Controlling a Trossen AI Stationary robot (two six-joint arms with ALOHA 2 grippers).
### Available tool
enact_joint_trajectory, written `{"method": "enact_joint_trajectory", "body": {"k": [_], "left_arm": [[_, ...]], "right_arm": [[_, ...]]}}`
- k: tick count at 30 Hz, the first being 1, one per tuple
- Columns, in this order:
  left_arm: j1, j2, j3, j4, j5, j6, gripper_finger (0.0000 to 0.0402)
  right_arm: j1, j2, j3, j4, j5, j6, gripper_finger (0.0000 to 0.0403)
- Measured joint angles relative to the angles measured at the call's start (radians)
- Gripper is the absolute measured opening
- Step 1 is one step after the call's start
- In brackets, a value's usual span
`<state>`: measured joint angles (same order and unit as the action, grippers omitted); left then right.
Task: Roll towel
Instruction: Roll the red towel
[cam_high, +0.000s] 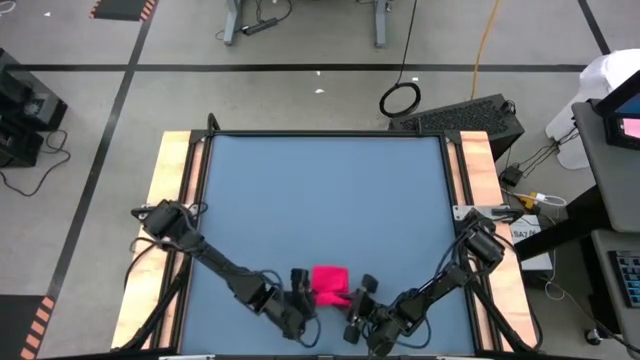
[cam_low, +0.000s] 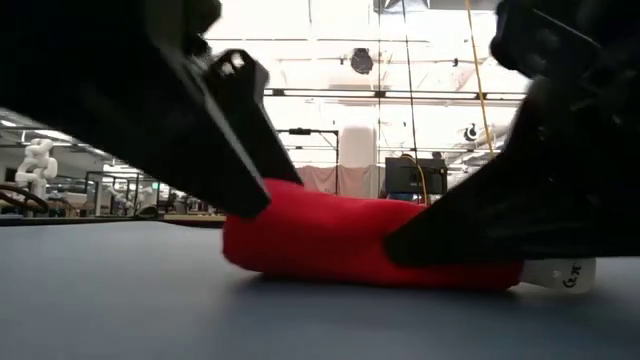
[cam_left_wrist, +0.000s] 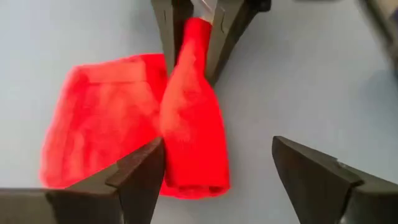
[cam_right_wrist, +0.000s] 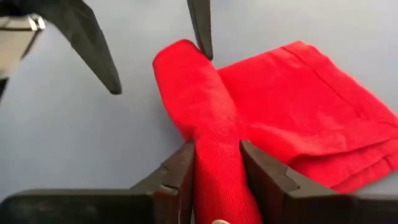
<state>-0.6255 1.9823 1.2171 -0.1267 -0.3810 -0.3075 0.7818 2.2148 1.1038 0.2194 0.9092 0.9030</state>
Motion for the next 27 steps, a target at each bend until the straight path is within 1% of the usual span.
{"method": "enact_joint_trajectory", "body": {"k": [3,8,10,14,16,18,20,22,24,27], "left_arm": [[-0.037,0.0,0.0,0.028,-0.106,0.064,0.0296],[-0.083,-0.001,0.002,0.076,-0.217,0.133,0.0297],[-0.093,-0.001,0.002,0.082,-0.224,0.135,0.0297],[-0.098,0.013,0.002,0.07,-0.226,0.116,0.0296],[-0.095,0.03,0.004,0.078,-0.226,0.106,0.0289],[-0.095,0.045,0.003,0.055,-0.231,0.106,0.0277],[-0.092,0.062,0.003,0.065,-0.222,0.106,0.026],[-0.092,0.077,0.003,0.058,-0.219,0.105,0.024],[-0.092,0.087,0.003,0.055,-0.218,0.104,0.0217],[-0.092,0.089,0.003,0.053,-0.218,0.085,0.0171]], "right_arm": [[-0.011,-0.001,0.002,0.013,-0.048,0.024,0.0103],[-0.019,-0.001,0.0,0.065,-0.076,0.02,0.0102],[-0.024,-0.008,0.0,0.069,-0.089,0.019,0.0102],[-0.043,-0.025,0.0,0.073,-0.166,0.022,0.0102],[-0.051,-0.035,-0.001,0.07,-0.195,0.025,0.0102],[-0.059,-0.045,-0.001,0.067,-0.217,0.025,0.0102],[-0.064,-0.053,0.0,0.068,-0.237,0.024,0.0102],[-0.069,-0.053,0.0,0.078,-0.235,0.014,0.0102],[-0.069,-0.053,-0.001,0.091,-0.248,0.009,0.0102],[-0.071,-0.052,-0.001,0.101,-0.258,0.005,0.0102]]}}
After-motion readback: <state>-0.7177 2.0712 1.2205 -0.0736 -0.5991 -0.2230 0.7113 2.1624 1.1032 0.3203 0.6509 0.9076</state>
